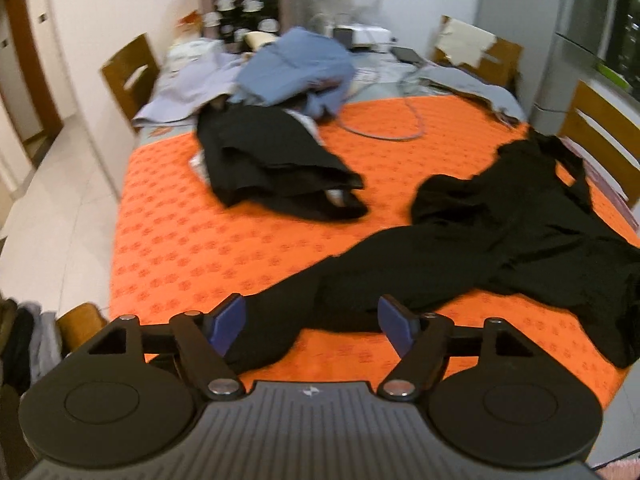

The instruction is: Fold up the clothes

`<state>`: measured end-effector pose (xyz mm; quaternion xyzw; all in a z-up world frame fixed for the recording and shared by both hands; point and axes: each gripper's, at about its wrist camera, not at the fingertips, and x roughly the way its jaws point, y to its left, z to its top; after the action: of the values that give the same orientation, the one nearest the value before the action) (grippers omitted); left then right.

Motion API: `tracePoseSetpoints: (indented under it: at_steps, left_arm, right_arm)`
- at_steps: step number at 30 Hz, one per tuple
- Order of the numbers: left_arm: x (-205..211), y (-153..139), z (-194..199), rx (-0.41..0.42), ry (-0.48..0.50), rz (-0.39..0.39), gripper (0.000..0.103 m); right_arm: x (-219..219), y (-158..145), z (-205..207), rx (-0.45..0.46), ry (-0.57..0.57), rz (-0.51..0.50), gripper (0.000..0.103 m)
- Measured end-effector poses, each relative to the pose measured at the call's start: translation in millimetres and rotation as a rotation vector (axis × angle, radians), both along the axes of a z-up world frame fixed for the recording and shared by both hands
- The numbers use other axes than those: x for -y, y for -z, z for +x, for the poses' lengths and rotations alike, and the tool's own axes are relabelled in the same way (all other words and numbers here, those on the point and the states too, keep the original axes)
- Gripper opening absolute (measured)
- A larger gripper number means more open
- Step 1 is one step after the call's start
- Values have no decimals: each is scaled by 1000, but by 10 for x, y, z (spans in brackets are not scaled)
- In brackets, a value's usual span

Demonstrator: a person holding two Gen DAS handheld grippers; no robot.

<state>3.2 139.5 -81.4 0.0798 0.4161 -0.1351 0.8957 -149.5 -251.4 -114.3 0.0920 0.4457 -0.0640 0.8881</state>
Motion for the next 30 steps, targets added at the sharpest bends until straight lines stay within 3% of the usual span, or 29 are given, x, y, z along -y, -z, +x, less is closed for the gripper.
tracePoseSetpoints:
  at_steps: [9,22,24,25,27,30]
  left_arm:
    - [442,306,120,-39,134,43,79]
    - [827,368,209,-12,264,44,78]
    - [893,356,224,-2,288,36,78]
    - [931,356,236,4,301,34,77]
    - [1011,361,267,13,323,26,75]
    - [1126,396,352,20,340,12,72]
  right_arm:
    - [-8,-248,-851,6,167,22,4]
    - [-342,94,-1670,-135,246,123,5]
    - [-345,95,-1713,-134,267,126,10]
    - [-339,73,-1722,-123,273,125,19]
    - [-323,4,-1722,-90,279,115,26]
    - [-303,-89,-1651,-61,271,91,28]
